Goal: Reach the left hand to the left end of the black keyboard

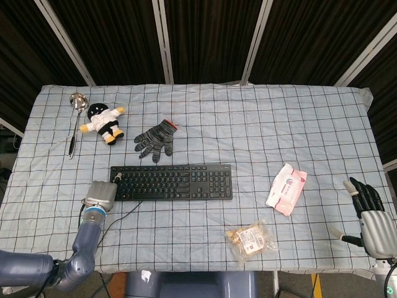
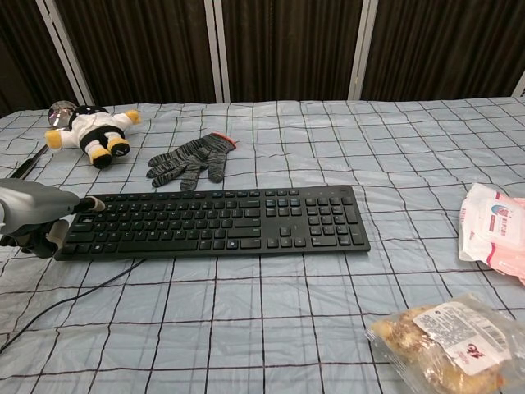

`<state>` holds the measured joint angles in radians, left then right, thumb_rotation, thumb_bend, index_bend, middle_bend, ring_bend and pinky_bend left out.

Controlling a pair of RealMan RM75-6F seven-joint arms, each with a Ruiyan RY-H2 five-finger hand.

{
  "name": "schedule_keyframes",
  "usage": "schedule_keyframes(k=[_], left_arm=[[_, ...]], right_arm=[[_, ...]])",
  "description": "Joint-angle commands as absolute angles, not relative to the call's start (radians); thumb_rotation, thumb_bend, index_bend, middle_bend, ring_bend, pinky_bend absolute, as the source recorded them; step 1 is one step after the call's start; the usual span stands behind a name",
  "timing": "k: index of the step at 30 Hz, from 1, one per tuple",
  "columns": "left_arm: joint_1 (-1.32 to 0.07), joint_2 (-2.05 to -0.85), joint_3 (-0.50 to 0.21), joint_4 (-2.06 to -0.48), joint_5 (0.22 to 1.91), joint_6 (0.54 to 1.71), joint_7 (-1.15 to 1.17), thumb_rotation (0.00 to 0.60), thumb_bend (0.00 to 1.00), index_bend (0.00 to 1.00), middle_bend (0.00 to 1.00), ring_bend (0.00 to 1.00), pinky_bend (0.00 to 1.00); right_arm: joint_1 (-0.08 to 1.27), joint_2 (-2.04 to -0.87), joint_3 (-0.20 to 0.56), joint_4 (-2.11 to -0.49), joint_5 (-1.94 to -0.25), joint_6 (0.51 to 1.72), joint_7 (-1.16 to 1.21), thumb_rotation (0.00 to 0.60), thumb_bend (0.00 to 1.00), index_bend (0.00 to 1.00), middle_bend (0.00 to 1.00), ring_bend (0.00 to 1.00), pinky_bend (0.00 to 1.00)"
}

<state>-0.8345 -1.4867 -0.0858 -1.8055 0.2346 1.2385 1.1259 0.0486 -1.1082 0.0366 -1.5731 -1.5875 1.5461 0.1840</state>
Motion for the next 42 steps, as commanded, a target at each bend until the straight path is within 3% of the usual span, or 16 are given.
schedule_keyframes(k=[1, 19, 29, 32, 35, 39, 40, 42], left_arm=[[-0.837, -1.488, -0.083, -1.801, 0.228, 1.238, 1.123, 0.6, 1.0, 0.0, 0.82, 0.75, 0.61], [-0.844, -1.482, -0.065, -1.795, 0.235, 1.235, 1.086, 0.6, 1.0, 0.0, 0.82, 0.75, 0.61], [-0.811, -1.374, -0.082, -1.951, 0.399, 1.303, 0.979, 0.6, 1.0, 0.0, 0.81, 0.73, 0.6], [-0.774, -1.309, -0.064, -2.023, 0.502, 1.329, 0.917, 0.6, 1.0, 0.0, 0.72, 0.66, 0.53], [-0.71, -1.249, -0.011, -2.076, 0.659, 1.371, 0.84, 0.6, 0.93, 0.0, 0.52, 0.49, 0.41], [-0.606, -1.193, 0.092, -2.107, 0.885, 1.455, 0.755, 0.6, 0.57, 0.0, 0.08, 0.13, 0.21], [-0.574, -1.18, 0.127, -2.107, 0.951, 1.481, 0.737, 0.6, 0.46, 0.0, 0.02, 0.05, 0.13], [-0.524, -1.162, 0.18, -2.096, 1.058, 1.523, 0.707, 0.6, 0.29, 0.0, 0.0, 0.0, 0.03]], right_arm=[[0.049, -1.108, 0.037, -1.573, -1.588, 1.547, 0.183, 0.6, 0.05, 0.0, 0.0, 0.0, 0.0], [0.048, -1.109, 0.037, -1.572, -1.587, 1.547, 0.182, 0.6, 0.05, 0.0, 0.0, 0.0, 0.0], [0.047, -1.107, 0.037, -1.571, -1.586, 1.548, 0.185, 0.6, 0.05, 0.0, 0.0, 0.0, 0.0], [0.047, -1.107, 0.037, -1.571, -1.586, 1.549, 0.183, 0.6, 0.05, 0.0, 0.0, 0.0, 0.0], [0.046, -1.107, 0.036, -1.571, -1.587, 1.549, 0.179, 0.6, 0.05, 0.0, 0.0, 0.0, 0.0], [0.046, -1.108, 0.036, -1.572, -1.585, 1.547, 0.174, 0.6, 0.05, 0.0, 0.0, 0.0, 0.0], [0.046, -1.108, 0.036, -1.573, -1.584, 1.546, 0.172, 0.6, 0.05, 0.0, 0.0, 0.0, 0.0], [0.047, -1.107, 0.036, -1.573, -1.584, 1.544, 0.168, 0.6, 0.05, 0.0, 0.0, 0.0, 0.0]])
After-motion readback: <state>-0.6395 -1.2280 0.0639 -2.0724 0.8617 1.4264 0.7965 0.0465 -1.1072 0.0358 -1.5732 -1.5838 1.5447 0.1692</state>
